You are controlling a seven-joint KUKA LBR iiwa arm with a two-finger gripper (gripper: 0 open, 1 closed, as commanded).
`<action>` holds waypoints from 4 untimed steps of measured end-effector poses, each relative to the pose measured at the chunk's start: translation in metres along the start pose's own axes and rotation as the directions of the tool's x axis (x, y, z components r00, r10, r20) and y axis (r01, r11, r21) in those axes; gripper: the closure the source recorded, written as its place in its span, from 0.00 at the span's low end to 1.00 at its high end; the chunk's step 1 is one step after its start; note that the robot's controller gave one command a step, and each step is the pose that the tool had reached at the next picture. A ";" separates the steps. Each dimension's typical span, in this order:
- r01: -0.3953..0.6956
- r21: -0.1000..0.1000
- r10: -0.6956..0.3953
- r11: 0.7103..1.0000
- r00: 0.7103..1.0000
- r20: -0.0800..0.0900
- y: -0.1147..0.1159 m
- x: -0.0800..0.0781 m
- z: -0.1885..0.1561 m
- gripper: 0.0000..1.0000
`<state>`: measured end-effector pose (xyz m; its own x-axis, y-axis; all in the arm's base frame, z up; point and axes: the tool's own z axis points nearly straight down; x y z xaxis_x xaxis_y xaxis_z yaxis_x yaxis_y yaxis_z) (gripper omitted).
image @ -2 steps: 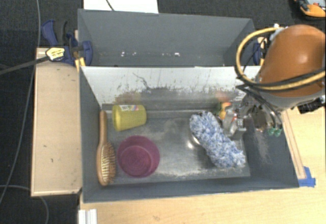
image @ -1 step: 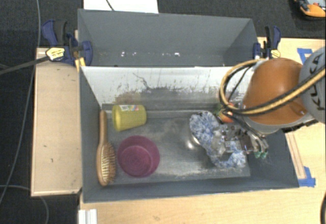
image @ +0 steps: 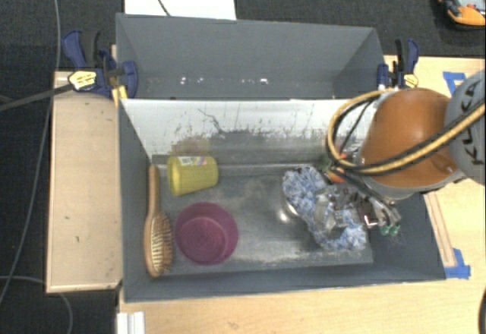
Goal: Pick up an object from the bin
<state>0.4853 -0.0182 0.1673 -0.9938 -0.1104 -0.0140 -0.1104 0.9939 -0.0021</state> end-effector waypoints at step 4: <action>-0.122 -0.001 0.122 0.993 0.993 -0.005 -0.011 -0.005 -0.138 0.00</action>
Offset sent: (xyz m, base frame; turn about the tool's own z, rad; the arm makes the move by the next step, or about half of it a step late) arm 0.0000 0.0000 0.0000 0.0000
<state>0.4896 -0.0287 0.3051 -0.9999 0.0113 -0.0090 0.0113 0.9999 0.0009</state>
